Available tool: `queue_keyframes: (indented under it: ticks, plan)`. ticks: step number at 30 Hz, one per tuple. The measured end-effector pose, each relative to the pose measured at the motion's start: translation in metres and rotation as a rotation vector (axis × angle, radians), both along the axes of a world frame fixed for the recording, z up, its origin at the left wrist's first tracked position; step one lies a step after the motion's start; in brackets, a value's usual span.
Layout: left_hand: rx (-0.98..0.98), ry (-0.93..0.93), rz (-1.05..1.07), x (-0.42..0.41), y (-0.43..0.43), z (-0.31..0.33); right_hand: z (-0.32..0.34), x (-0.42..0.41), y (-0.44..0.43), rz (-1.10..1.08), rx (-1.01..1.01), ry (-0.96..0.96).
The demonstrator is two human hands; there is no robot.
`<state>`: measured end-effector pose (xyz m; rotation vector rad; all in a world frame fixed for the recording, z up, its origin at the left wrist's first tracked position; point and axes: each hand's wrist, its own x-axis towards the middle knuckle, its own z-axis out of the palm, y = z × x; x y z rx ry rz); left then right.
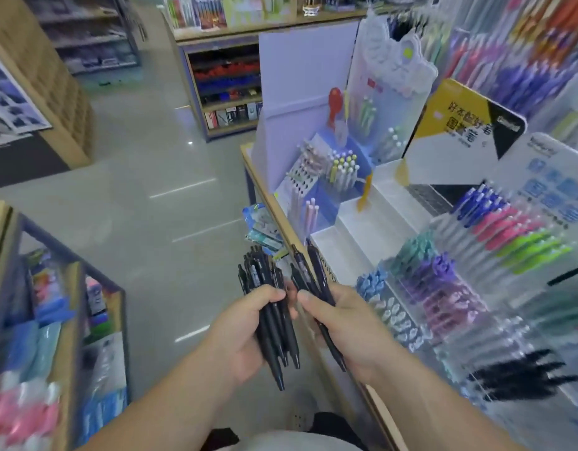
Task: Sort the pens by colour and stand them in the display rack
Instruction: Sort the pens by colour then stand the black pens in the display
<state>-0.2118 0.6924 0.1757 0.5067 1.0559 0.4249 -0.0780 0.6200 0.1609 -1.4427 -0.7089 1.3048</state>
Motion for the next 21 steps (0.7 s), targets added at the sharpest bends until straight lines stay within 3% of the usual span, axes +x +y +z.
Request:
queue_keyframes:
  ticks: [10, 21]
  plan:
    - [-0.006, -0.044, -0.156, 0.078, 0.144, 0.005, 0.0, 0.058, 0.13, -0.172, 0.039, -0.035]
    - [0.099, -0.044, -0.574, 0.118, 0.295, 0.0, 0.014, 0.053, 0.235, -0.668, -0.021, -0.092]
